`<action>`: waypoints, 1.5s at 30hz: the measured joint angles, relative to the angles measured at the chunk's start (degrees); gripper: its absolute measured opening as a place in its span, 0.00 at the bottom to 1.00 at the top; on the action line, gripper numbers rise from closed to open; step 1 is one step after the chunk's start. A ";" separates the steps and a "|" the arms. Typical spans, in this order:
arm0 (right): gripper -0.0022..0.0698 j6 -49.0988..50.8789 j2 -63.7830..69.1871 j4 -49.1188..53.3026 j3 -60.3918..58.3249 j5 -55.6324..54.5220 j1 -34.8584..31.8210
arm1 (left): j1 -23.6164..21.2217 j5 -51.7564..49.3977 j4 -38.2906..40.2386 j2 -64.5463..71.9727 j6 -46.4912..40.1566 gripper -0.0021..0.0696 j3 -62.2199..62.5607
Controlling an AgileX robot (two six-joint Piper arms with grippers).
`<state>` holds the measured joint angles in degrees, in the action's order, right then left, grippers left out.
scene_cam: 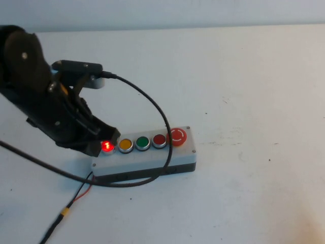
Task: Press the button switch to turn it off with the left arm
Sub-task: Press the button to turn off
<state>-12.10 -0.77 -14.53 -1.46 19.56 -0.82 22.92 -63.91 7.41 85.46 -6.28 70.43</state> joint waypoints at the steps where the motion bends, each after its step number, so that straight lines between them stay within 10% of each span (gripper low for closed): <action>1: 0.01 0.00 0.00 0.00 0.00 0.00 0.00 | 0.55 -0.64 -0.55 1.35 0.41 0.03 1.53; 45: 0.01 0.00 0.00 0.00 0.00 0.00 0.00 | 0.96 -3.36 -6.06 19.30 1.20 0.03 14.50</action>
<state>-12.10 -0.77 -14.53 -1.46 19.56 -0.82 23.88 -67.28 1.35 104.76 -5.08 84.94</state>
